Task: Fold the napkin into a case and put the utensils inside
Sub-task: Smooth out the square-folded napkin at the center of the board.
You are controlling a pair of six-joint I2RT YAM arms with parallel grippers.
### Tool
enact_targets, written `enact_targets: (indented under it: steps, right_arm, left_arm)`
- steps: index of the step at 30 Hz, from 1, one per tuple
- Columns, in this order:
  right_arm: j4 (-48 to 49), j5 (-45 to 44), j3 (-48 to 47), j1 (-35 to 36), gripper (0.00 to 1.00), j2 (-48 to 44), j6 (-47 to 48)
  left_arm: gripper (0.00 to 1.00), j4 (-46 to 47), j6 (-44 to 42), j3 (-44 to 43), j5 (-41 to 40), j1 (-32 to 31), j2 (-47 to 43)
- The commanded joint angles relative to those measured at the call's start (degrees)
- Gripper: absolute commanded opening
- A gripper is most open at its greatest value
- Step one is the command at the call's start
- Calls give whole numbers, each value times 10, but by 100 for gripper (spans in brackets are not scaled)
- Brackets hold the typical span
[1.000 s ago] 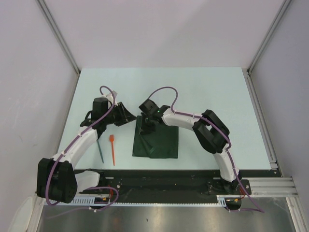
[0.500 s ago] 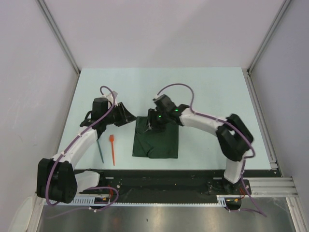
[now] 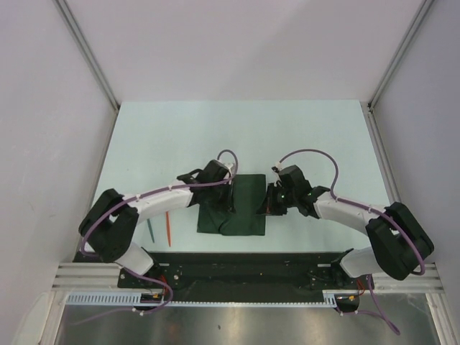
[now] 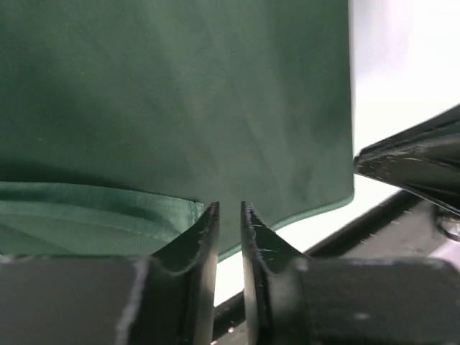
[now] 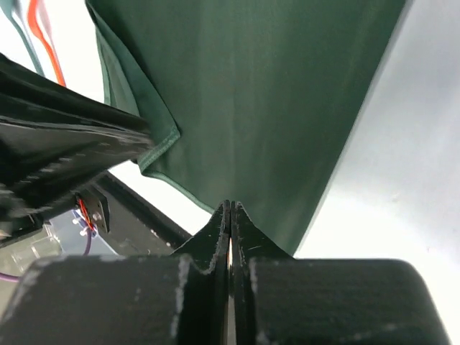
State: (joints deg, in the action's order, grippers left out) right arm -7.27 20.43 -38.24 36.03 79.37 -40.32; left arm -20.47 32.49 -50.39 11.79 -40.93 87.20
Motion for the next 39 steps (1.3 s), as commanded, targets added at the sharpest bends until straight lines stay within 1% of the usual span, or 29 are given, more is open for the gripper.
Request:
enact_targets:
  steps: [1, 5, 11, 12, 17, 21, 23, 26, 27, 28, 30, 31, 32, 33, 34, 35, 36, 38, 39]
  right_arm:
    - [112, -4, 11, -3, 0, 8, 1]
    - [153, 18, 10, -3, 0, 58, 10]
    - [175, 5, 18, -3, 0, 104, 0]
    - [177, -3, 21, -3, 0, 114, -9]
    - [163, -38, 30, 4, 0, 137, -30]
    - [156, -61, 39, 2, 0, 148, -48]
    - [154, -67, 40, 2, 0, 151, -53]
    - [154, -70, 40, 0, 0, 158, -55]
    - [155, -68, 40, -1, 0, 160, -55]
    - [158, -67, 40, -2, 0, 161, -54]
    - [158, -68, 39, -2, 0, 163, -50]
    - [156, -68, 38, -2, 0, 162, -50]
    - [156, -66, 36, -2, 0, 161, -49]
    - [155, -68, 35, 0, 0, 158, -49]
    - [154, -69, 33, 1, 0, 156, -47]
    - [155, -64, 29, 2, 0, 149, -38]
    - [155, -64, 26, 4, 0, 144, -32]
    - [141, -62, 13, 9, 0, 123, -21]
    - [134, -58, 7, 9, 0, 115, -2]
  left_arm:
    - [19, -20, -5, -43, -70, -28, 41]
    - [16, -27, -4, -62, -93, -49, 76]
    - [14, -42, -12, -69, -116, -65, 103]
    - [15, -44, -13, -69, -131, -67, 104]
    - [13, -74, -9, -59, -175, -71, 97]
    - [13, -87, 0, -38, -185, -71, 74]
    - [13, -91, 6, -22, -183, -71, 54]
    - [13, -126, 15, -9, -218, -71, 17]
    - [13, -141, 24, -9, -252, -71, 7]
    - [12, -174, 31, -8, -267, -71, -4]
    - [11, -204, 57, -1, -296, -71, -52]
    - [13, -235, 70, 2, -325, -71, -74]
    - [16, -249, 82, 10, -338, -71, -95]
    - [16, -258, 98, 14, -345, -71, -138]
    - [17, -271, 105, 22, -360, -71, -159]
    - [22, -274, 114, 24, -366, -71, -177]
    - [26, -275, 116, 24, -371, -70, -209]
    - [32, -256, 101, 22, -367, -66, -234]
    - [34, -224, 89, 23, -356, -65, -244]
